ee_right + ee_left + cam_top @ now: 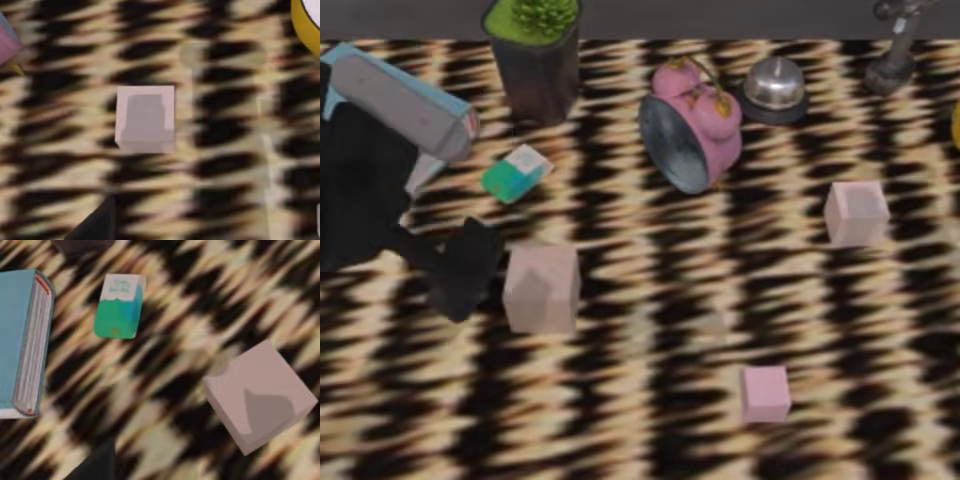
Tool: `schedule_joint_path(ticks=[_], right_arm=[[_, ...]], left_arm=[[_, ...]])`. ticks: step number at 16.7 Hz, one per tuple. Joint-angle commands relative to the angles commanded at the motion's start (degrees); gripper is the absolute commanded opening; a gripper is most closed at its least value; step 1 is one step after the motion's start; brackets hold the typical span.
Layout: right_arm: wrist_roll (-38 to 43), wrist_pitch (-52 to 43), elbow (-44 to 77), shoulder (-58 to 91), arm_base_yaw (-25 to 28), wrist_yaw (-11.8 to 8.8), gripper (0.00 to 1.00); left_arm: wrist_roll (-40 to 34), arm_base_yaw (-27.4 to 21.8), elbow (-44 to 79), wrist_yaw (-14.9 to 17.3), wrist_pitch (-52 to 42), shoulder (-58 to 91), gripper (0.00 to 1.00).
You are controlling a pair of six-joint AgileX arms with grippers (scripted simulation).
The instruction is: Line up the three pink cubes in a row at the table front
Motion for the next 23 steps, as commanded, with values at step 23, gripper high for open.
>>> schedule_joint_path(ticks=[23], right_arm=[[5.2, -31.6, 52.0, 60.4, 5.8, 0.1, 1.0]], left_arm=[[-14.0, 25.8, -50.8, 1.1, 36.2, -58.5, 1.0]])
